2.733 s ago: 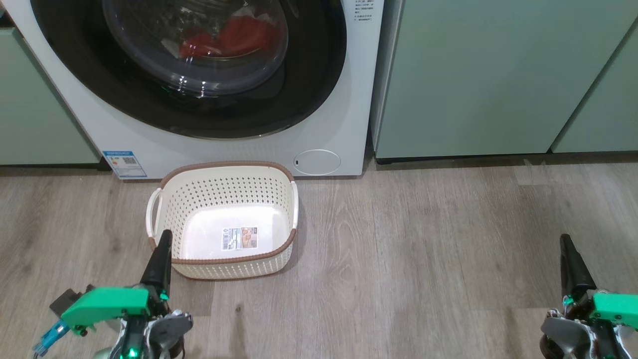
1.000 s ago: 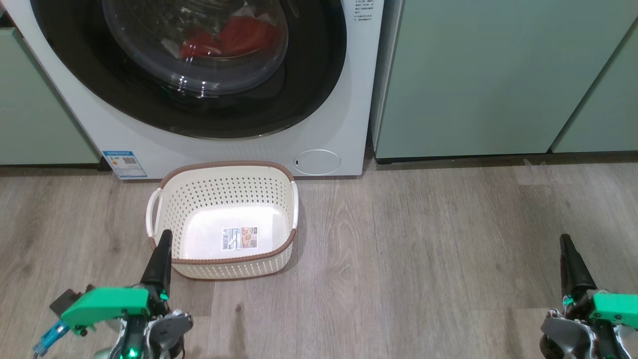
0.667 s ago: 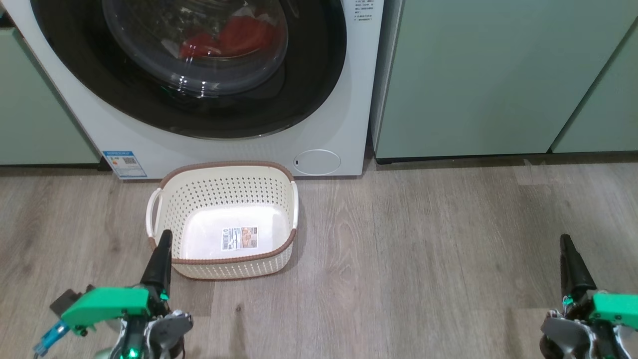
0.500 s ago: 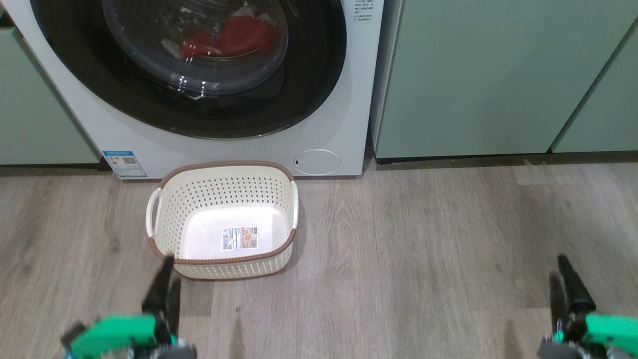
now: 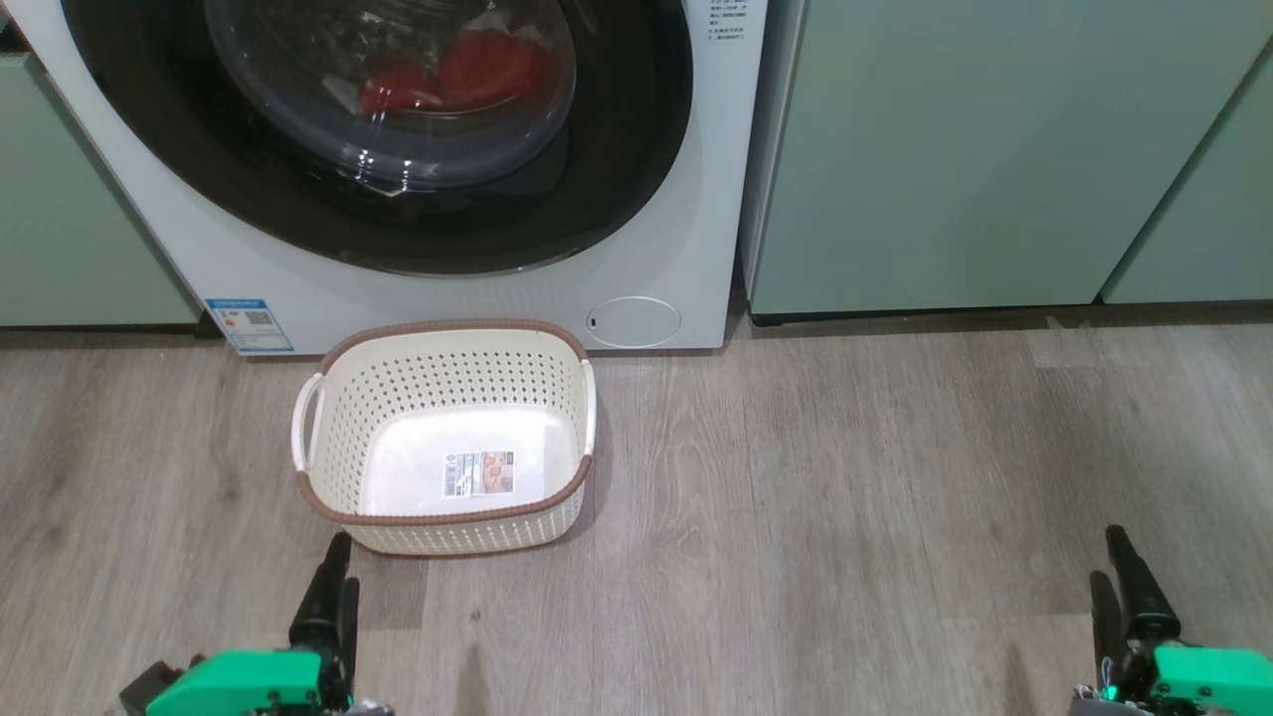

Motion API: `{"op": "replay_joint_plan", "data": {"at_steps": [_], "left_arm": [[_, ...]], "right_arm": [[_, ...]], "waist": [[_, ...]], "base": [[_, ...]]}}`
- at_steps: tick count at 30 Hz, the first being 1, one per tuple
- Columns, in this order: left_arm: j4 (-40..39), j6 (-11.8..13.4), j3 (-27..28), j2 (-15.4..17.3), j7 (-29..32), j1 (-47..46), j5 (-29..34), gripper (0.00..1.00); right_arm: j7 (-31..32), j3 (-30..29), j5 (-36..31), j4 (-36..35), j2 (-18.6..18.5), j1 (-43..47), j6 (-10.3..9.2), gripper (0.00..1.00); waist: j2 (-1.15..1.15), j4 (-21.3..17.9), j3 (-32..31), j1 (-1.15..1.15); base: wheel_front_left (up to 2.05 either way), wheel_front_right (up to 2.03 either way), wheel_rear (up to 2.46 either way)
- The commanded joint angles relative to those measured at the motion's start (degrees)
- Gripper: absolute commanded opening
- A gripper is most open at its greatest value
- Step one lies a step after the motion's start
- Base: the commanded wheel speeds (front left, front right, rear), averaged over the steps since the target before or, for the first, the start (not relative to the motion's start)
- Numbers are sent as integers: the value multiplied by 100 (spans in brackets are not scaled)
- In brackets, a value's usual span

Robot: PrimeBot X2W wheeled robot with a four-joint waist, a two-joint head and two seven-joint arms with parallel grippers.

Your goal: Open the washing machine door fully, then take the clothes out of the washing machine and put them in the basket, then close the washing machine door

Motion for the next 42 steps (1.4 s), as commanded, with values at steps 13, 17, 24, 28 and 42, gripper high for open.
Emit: {"op": "replay_joint_plan", "data": {"at_steps": [13, 17, 24, 28, 42], "left_arm": [[-409, -7, 5, 45, -248, -357, 1114, 100], [-481, 52, -48, 48, -315, -375, 1498, 100], [-561, 234, -198, 53, -433, -401, 2183, 100], [-597, 344, -277, 56, -501, -421, 2586, 100], [-741, 740, -389, 98, -737, -527, 3837, 100]], "right_arm": [[-273, 113, -1039, -506, -6, -293, -1, 100], [-341, 183, -1462, -599, -6, -309, -1, 100], [-459, 336, -2341, -726, -6, -332, -1, 100], [-527, 422, -2838, -770, -6, -339, -1, 100], [-763, 690, -4262, -932, -7, -386, -2, 100]], "waist": [[0, 16, 13, 0], [0, 26, 10, 0], [0, 48, 0, 0], [0, 52, -1, 0], [0, 58, 7, 0]], "base": [[0, 0, 0], [0, 0, 0], [0, 0, 0], [0, 0, 0], [0, 0, 0]]}}
